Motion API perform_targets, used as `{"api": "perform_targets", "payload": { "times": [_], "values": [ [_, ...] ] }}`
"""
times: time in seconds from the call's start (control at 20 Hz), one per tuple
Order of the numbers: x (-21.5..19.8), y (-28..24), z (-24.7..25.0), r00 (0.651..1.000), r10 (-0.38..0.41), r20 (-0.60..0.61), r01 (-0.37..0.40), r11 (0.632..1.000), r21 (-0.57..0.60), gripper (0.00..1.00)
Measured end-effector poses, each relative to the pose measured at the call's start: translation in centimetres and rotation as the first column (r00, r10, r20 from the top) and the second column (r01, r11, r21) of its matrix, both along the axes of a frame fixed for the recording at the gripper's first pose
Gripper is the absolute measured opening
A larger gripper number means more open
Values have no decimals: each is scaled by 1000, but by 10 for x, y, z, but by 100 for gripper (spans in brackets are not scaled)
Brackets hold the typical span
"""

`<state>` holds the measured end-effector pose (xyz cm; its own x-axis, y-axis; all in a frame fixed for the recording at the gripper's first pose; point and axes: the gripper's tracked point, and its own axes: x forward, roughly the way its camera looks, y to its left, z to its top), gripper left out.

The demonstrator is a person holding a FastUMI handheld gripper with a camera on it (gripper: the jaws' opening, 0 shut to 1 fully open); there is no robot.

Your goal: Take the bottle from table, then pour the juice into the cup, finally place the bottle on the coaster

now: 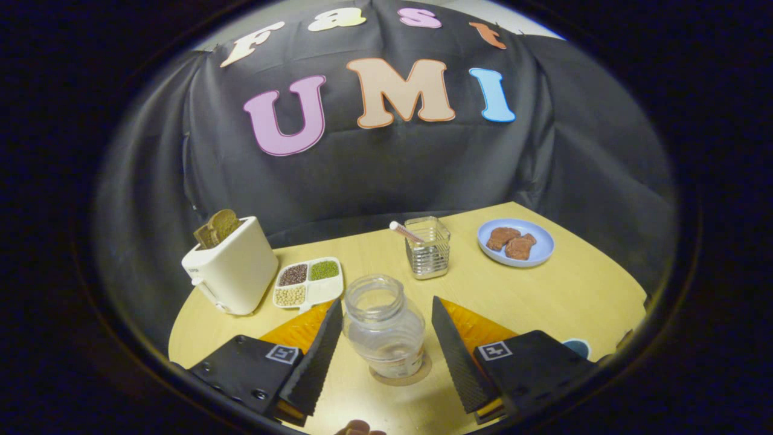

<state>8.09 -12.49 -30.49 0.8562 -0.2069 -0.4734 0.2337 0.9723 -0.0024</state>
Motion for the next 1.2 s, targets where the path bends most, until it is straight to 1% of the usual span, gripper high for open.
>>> {"api": "perform_targets", "payload": {
  "times": [0.2,0.4,0.55,0.7,0.85,1.05,1.2],
  "values": [
    [6,3,29,998,10,54,-10,1000,-16,91],
    [12,8,83,990,25,138,-19,999,-40,91],
    [16,12,129,979,49,195,-33,996,-88,91],
    [19,19,172,968,82,238,-52,990,-129,91],
    [22,32,205,960,128,250,-90,983,-158,91],
    [24,46,245,949,175,264,-116,967,-226,91],
    [30,69,269,935,226,272,-166,959,-229,91]
  ]
}}
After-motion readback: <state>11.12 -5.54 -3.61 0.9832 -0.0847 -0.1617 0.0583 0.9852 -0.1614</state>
